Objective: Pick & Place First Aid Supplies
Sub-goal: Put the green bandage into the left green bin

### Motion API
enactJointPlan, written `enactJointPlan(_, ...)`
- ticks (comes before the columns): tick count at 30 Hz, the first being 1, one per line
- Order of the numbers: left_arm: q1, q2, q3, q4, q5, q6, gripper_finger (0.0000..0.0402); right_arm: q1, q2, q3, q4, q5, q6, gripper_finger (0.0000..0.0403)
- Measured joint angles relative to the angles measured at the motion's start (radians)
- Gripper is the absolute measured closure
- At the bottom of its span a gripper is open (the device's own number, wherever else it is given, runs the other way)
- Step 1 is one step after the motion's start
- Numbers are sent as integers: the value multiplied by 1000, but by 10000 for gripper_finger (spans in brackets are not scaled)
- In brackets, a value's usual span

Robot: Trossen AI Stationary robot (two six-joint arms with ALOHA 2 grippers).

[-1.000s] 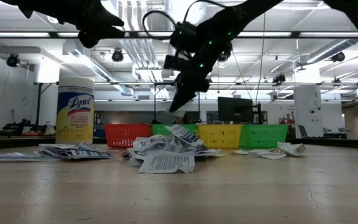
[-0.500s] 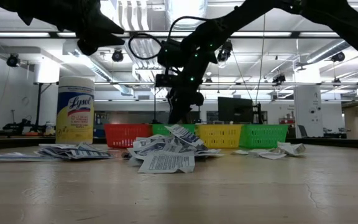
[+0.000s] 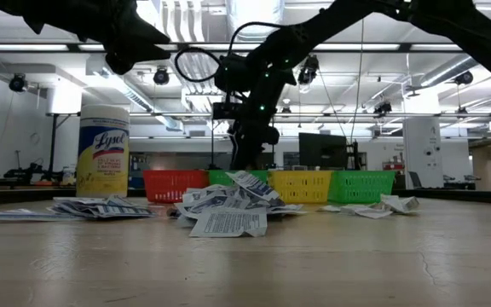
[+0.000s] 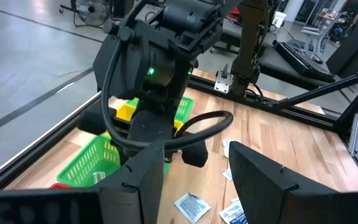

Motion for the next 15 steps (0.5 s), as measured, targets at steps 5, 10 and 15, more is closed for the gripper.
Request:
enactJointPlan(5,0,0,0,0,0,0,227,0,-50,54,-98,26,-13,284)
enactJointPlan(10,0,0,0,0,0,0,227,0,-91,134,-311,9,29,308)
enactJointPlan(15,0,0,0,0,0,0,227,3,-160,134,-436,-121,89,341)
